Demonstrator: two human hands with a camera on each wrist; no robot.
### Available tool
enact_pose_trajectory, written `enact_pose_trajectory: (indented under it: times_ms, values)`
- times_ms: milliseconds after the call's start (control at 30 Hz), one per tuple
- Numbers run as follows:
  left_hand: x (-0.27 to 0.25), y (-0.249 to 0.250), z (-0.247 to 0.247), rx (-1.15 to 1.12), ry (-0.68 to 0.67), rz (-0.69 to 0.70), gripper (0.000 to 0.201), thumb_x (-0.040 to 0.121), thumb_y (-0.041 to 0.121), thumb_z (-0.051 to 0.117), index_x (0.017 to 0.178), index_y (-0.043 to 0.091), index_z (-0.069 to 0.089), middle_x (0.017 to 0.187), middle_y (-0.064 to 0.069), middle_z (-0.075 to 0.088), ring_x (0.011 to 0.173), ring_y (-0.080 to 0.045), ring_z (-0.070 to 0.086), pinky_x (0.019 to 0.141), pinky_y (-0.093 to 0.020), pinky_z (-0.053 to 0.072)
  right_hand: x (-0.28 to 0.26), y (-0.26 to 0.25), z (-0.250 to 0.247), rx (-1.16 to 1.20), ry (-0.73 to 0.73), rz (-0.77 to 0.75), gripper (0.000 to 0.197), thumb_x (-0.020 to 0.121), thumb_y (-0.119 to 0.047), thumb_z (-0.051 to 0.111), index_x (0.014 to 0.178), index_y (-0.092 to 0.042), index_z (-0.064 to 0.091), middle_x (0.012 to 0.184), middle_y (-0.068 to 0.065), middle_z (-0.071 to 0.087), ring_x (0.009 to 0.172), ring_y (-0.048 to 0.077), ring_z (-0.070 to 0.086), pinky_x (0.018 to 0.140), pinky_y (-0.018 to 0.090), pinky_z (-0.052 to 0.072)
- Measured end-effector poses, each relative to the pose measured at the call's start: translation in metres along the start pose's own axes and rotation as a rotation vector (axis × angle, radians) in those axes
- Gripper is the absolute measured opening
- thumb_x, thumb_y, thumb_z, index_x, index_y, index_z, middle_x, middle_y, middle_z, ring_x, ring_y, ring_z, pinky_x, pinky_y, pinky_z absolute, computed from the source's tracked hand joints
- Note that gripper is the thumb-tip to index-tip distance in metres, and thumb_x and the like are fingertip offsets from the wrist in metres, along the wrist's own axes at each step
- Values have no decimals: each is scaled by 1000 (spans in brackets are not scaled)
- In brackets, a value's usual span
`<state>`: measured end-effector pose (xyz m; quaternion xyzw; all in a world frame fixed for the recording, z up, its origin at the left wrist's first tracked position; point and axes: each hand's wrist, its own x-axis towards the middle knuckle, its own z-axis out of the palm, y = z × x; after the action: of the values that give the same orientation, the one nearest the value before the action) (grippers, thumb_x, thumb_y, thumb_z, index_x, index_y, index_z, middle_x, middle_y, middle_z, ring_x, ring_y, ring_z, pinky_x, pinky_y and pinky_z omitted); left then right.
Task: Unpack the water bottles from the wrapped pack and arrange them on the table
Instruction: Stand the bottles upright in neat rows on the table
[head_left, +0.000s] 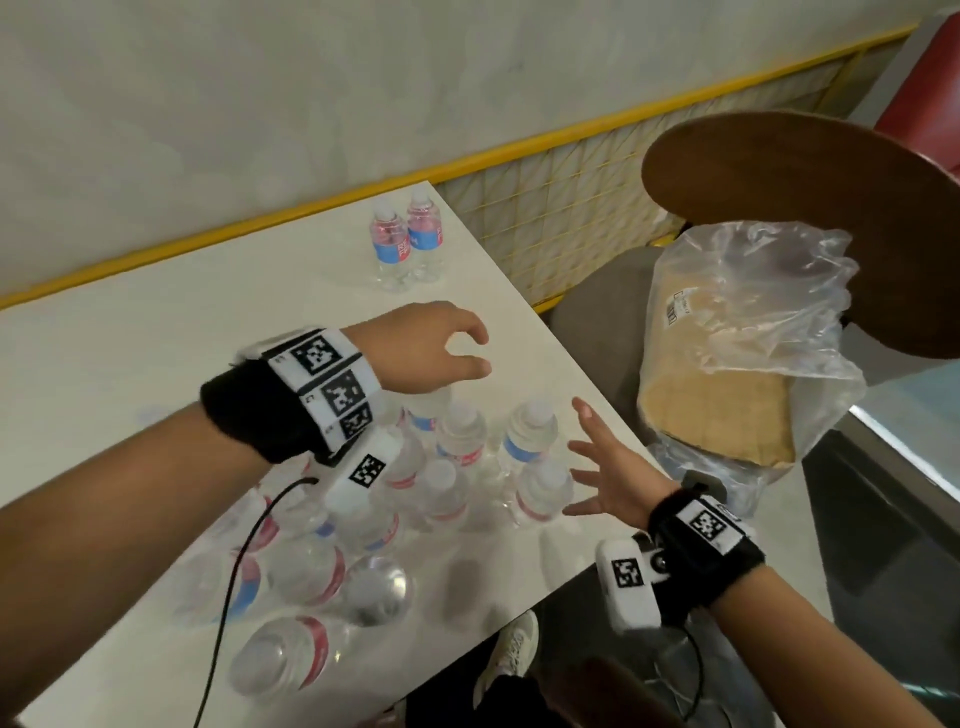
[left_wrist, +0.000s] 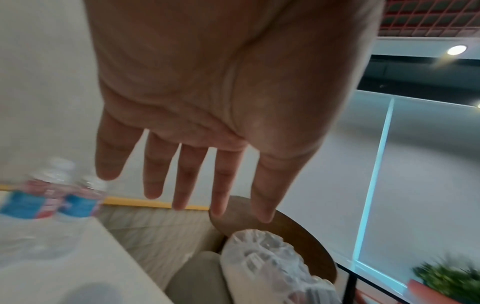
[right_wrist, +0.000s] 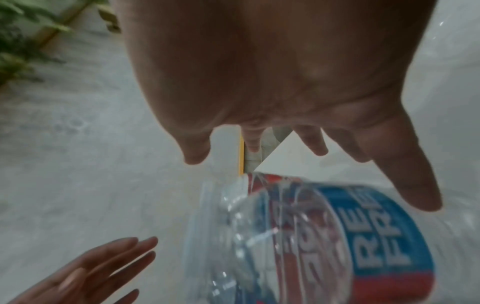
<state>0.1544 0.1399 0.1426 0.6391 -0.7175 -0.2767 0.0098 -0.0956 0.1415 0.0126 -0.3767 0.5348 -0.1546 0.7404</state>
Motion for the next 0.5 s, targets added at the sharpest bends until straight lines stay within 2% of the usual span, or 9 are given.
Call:
enact_pose_trajectory:
  times_ms: [33, 100, 233, 367, 500]
  values:
    - [-9, -14, -1, -21, 16, -32, 43, 90, 45, 55, 128, 28, 52, 139, 4, 47, 126, -14, 45, 107, -30, 34, 2, 1, 6, -46, -23, 3, 68, 76, -71, 45, 138, -58, 22, 150, -11, 24, 139, 29, 27, 82, 52, 52]
    - [-25, -41, 2, -51, 24, -94, 43, 89, 45, 56, 129, 28, 52, 140, 5, 46, 126, -13, 45, 105, -26, 34, 7, 7, 19, -107, -47, 1, 62, 83, -66, 46, 138, -58, 19, 148, -11, 33, 133, 27, 39, 86, 53, 51]
    - [-43, -68, 16, -82, -45, -181, 45, 90, 44, 56, 132, 30, 48, 142, 4, 44, 128, -14, 44, 105, -27, 33, 12, 16, 41, -70, -36, -13, 55, 89, -54, 50, 135, -60, 21, 138, -10, 48, 124, 25, 50, 82, 49, 55]
    - [-40, -52, 24, -84, -81, -107, 47, 91, 43, 55, 134, 29, 46, 141, 4, 45, 129, -15, 43, 108, -28, 33, 13, 18, 61, -36, -17, -36, 51, 92, -46, 52, 131, -61, 22, 120, -17, 59, 123, 24, 51, 86, 51, 53]
    - [-19, -20, 30, -21, -97, 29, 47, 91, 40, 56, 135, 27, 45, 139, 0, 46, 126, -18, 46, 108, -33, 34, 10, 8, 61, -136, 41, -16, 56, 91, -51, 51, 139, -51, 23, 133, -6, 51, 126, 27, 45, 91, 49, 51]
